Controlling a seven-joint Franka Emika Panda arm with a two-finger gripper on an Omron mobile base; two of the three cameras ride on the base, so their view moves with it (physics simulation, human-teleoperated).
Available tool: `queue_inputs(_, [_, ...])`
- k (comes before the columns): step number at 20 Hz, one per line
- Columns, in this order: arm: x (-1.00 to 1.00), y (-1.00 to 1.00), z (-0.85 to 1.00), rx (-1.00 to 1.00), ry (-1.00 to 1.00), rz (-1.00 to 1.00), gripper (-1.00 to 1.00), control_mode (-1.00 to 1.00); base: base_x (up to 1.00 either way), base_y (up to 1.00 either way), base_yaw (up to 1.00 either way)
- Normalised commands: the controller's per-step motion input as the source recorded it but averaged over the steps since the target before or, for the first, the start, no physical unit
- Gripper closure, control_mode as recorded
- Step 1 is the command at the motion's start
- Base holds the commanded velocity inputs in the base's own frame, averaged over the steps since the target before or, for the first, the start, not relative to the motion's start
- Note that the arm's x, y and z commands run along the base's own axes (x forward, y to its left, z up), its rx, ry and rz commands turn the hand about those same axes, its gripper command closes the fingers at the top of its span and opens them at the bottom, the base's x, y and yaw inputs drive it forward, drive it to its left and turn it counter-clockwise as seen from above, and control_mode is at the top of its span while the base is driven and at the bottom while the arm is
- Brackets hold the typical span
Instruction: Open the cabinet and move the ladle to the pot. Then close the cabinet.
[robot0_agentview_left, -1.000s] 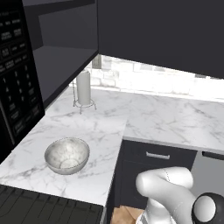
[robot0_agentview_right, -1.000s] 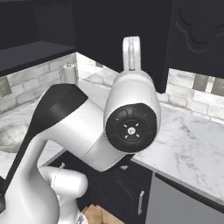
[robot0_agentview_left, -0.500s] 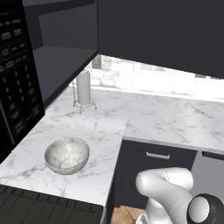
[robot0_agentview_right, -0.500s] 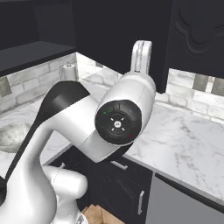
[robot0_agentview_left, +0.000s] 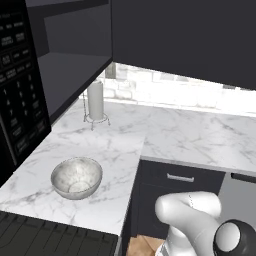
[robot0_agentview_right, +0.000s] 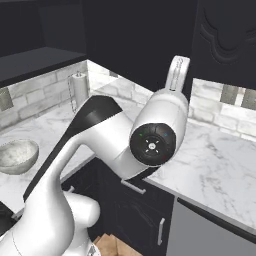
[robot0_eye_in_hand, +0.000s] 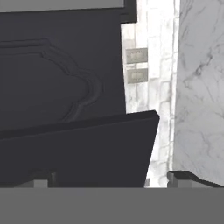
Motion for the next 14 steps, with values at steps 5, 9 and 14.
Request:
queue_inputs(5, [0.42, -0.18, -0.06, 0.03, 0.0, 0.03, -1.0, -1.0, 0.0, 0.0, 0.0])
queue_inputs(9, [0.39, -0.33, -0.08, 0.04, 0.0, 0.13, -1.0, -1.0, 0.0, 0.0, 0.0])
queue_inputs(14, [0.37, -0.34, -0.06, 0.04, 0.0, 0.16, -1.0, -1.0, 0.0, 0.0, 0.0])
